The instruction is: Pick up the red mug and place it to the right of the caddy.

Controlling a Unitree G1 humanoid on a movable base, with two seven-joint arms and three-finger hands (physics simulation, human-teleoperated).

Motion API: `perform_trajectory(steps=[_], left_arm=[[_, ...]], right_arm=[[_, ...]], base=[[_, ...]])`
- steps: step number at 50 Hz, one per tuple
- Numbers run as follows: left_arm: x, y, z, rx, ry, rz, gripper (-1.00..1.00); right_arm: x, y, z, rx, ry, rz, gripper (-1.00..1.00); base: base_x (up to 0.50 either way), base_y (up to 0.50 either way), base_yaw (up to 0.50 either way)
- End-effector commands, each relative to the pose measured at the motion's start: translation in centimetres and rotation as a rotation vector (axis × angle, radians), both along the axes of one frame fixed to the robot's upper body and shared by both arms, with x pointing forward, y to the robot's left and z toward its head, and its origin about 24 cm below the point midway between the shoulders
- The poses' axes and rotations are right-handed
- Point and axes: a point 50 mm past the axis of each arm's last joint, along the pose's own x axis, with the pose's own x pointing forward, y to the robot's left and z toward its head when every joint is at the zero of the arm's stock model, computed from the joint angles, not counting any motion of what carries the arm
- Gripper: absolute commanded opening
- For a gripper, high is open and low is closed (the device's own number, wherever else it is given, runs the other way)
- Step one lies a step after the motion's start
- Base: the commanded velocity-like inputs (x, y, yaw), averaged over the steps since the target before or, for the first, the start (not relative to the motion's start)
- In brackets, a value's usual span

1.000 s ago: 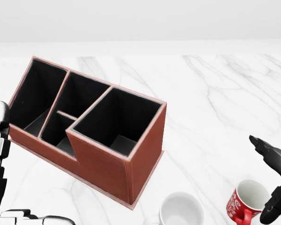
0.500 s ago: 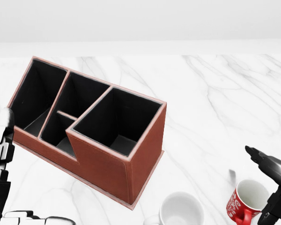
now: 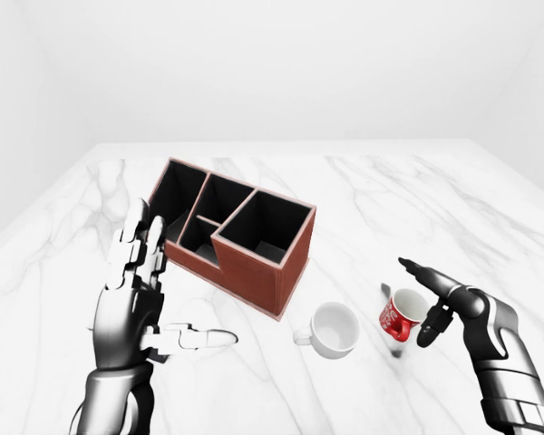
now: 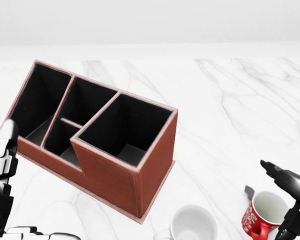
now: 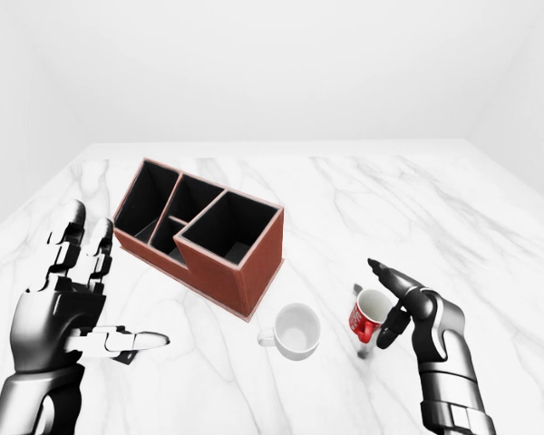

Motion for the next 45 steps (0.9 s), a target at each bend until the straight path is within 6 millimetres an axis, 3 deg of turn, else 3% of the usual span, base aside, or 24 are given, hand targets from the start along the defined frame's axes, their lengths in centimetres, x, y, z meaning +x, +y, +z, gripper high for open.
perform_trajectory(steps=[1,18,19,20,23,26,28,29,30,32,33,35,45], left_arm=[[0.3,0.0,-1.9,-0.019,0.092,-0.003,1.0],[0.4,0.1,-2.2,-0.021,0.103,-0.002,1.0],[-0.1,-0.1,0.5,0.003,-0.021,-0.001,1.0],[-0.4,-0.1,1.6,0.014,-0.079,0.0,1.0],[-0.5,-0.1,1.9,0.018,-0.096,0.002,1.0],[-0.5,-0.1,1.9,0.02,-0.097,0.002,1.0],[-0.5,-0.2,1.9,0.02,-0.095,0.001,1.0],[-0.5,-0.2,2.0,0.021,-0.1,0.002,1.0],[-0.5,-0.1,1.9,0.021,-0.095,0.002,1.0],[-0.4,-0.1,1.8,0.02,-0.089,0.003,1.0],[0.1,0.0,-0.6,-0.004,0.029,0.002,1.0],[0.3,0.1,-2.0,-0.019,0.096,0.0,1.0],[0.5,0.0,-2.5,-0.022,0.119,-0.002,1.0]], right_arm=[[0.1,-0.2,-0.3,0.008,0.017,-0.008,1.0],[0.3,0.0,-0.7,0.015,0.036,0.0,1.0],[0.2,0.0,-1.0,0.02,0.049,-0.005,1.0],[0.2,0.0,-1.0,0.02,0.05,-0.005,1.0],[0.1,0.0,-1.0,0.018,0.049,-0.004,1.0],[0.2,-0.2,-1.2,0.024,0.058,-0.009,0.74],[0.1,-0.3,-1.4,0.03,0.067,-0.014,0.18],[0.1,-0.3,-1.4,0.03,0.071,-0.015,-0.18],[0.2,-0.3,-1.5,0.038,0.073,-0.017,-1.0],[0.1,-0.3,-1.6,0.041,0.078,-0.017,-1.0],[0.2,-0.3,-1.7,0.041,0.083,-0.018,-1.0],[0.2,-0.3,-1.6,0.036,0.077,-0.014,-1.0],[-0.1,-0.8,-1.1,0.019,0.065,-0.024,-1.0]], base=[[0.0,0.0,0.0],[0.0,0.0,0.0],[0.0,0.0,0.0],[0.0,0.0,0.0],[0.0,0.0,0.0],[0.0,0.0,0.0],[0.0,0.0,0.0],[0.0,0.0,0.0],[0.0,0.0,0.0],[0.0,0.0,0.0],[0.0,0.0,0.0],[0.0,0.0,0.0],[0.0,0.0,0.0]])
